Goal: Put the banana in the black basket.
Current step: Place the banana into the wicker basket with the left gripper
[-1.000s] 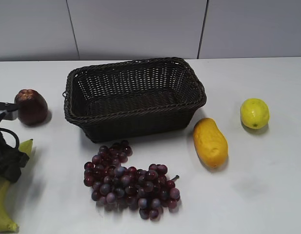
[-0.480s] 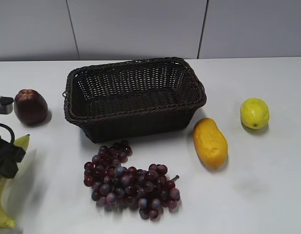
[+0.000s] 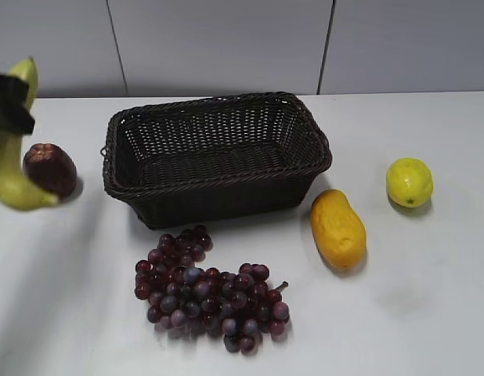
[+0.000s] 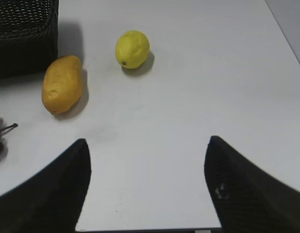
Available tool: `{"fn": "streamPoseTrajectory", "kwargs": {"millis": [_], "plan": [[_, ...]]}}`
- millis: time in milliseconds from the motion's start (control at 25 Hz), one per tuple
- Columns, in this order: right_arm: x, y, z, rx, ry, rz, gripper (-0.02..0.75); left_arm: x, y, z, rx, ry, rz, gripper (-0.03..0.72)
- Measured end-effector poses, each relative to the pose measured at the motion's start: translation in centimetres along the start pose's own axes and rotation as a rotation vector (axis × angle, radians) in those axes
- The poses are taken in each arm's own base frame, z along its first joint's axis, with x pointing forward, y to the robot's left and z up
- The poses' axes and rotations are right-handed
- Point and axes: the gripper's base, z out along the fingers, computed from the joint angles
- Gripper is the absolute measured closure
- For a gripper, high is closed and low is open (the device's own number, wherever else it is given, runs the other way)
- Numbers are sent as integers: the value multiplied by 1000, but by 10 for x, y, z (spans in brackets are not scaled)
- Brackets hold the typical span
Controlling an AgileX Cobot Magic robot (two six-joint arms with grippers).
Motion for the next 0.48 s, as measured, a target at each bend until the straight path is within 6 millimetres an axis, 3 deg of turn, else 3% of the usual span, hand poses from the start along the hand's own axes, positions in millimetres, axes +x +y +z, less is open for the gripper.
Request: {"fn": "streamPoseTrajectory", "kwargs": {"millis": [80, 240, 360, 480], "plan": [[0, 0, 0, 0, 0, 0, 155, -25, -6, -17, 40, -105, -32, 276], [0, 0, 0, 0, 0, 0, 155, -53, -16, -29, 125, -242, -114, 277], [0, 0, 0, 0, 0, 0, 155, -68, -31, -23, 176, -335, -150, 276], [0, 0, 0, 0, 0, 0, 155, -76, -58, 0, 203, -400, -127, 276]]}}
